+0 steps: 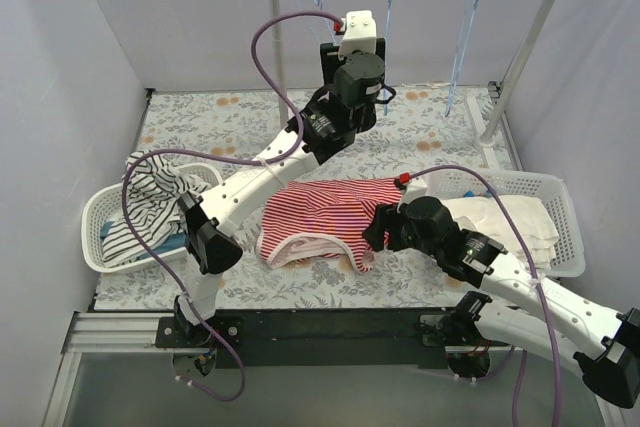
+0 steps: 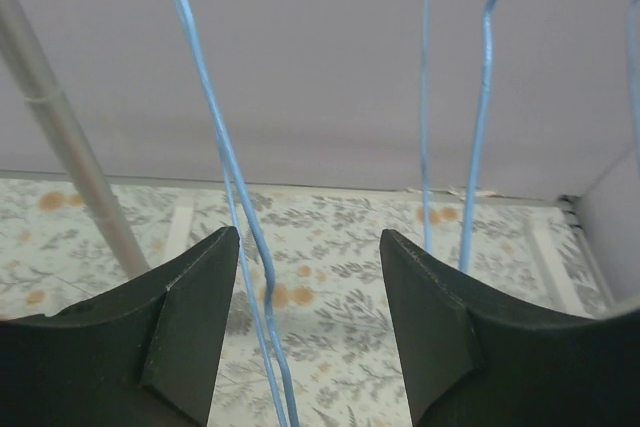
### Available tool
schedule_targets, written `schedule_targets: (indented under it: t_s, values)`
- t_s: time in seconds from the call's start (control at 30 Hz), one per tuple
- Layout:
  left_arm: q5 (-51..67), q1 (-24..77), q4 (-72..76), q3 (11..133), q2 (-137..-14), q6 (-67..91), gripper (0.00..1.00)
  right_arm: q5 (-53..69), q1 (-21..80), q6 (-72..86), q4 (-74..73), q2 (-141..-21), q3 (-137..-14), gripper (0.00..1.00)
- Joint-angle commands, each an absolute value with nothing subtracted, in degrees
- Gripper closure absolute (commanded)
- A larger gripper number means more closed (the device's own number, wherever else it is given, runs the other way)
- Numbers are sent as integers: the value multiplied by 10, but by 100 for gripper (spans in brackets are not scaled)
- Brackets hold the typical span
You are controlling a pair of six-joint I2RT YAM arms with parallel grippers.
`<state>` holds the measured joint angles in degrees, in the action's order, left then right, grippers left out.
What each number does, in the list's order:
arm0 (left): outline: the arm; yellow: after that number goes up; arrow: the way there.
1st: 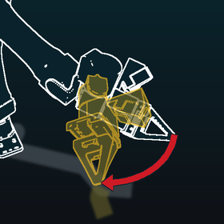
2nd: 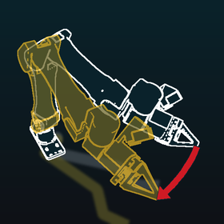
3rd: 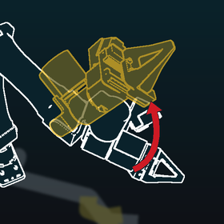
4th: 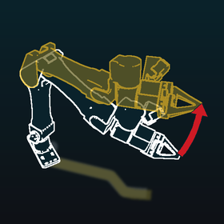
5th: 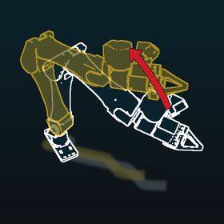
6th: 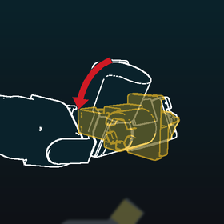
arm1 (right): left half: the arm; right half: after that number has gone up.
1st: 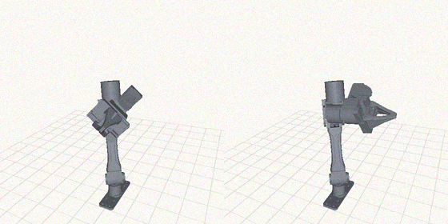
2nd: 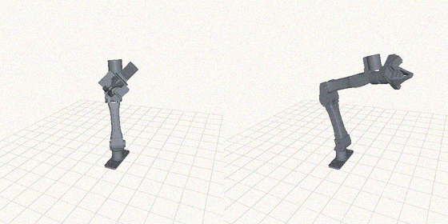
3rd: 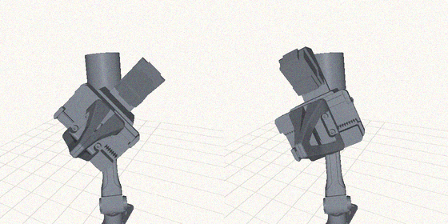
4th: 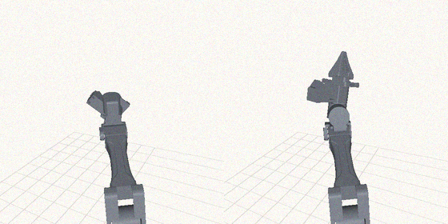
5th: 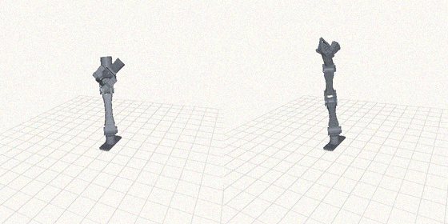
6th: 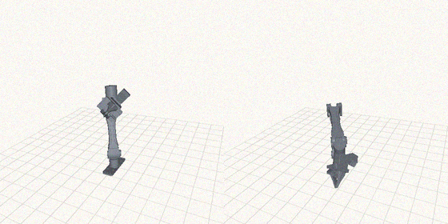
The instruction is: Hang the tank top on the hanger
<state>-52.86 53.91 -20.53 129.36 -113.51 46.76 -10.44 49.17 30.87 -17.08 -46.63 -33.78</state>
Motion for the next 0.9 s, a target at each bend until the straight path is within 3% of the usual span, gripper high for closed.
schedule_targets:
  t_s: [0.0, 0.23, 0.4, 0.43, 0.53, 0.57, 0.87]
  values:
    - [-640, 536, -86, 1278, -1117, 332, 42, -88, 490, 299, -175, -449, -345, 28]
    - [-626, 515, -99, 1273, -1128, 333, 53, -62, 490, 303, -174, -452, -345, 29]
    - [-539, 465, -294, 1380, -1171, 446, 60, -54, 490, 303, -178, -447, -351, 29]
    - [-526, 461, -306, 1388, -1174, 455, 66, -54, 490, 304, -177, -446, -351, 30]
    - [-496, 455, -309, 1368, -1161, 461, 73, -58, 491, 306, -178, -441, -351, 30]
    - [-493, 455, -305, 1354, -1151, 462, 79, -58, 490, 307, -178, -440, -350, 30]
    - [-483, 446, -301, 1322, -1122, 460, 91, -59, 490, 312, -178, -450, -353, 30]
